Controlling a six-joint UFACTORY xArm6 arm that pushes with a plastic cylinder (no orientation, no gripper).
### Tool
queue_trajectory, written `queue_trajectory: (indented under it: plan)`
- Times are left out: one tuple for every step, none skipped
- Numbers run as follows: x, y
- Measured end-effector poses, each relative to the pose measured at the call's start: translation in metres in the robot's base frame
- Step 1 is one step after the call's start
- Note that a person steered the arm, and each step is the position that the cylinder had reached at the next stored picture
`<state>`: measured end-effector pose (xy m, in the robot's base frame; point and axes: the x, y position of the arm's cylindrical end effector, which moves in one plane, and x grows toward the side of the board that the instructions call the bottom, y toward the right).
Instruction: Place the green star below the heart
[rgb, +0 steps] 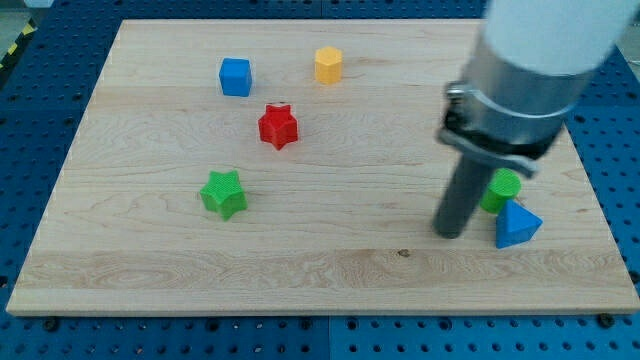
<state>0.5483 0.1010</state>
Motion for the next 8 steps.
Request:
queue_trajectory:
  plan:
    - [0.011, -0.074]
    - [0.024, -0.134]
    - [0.027, -0.176]
    - [0.015, -0.262]
    - [-0.024, -0.286]
    - [-0.037, -0.285]
    - [-0.037, -0.269]
    - [-0.037, -0.22]
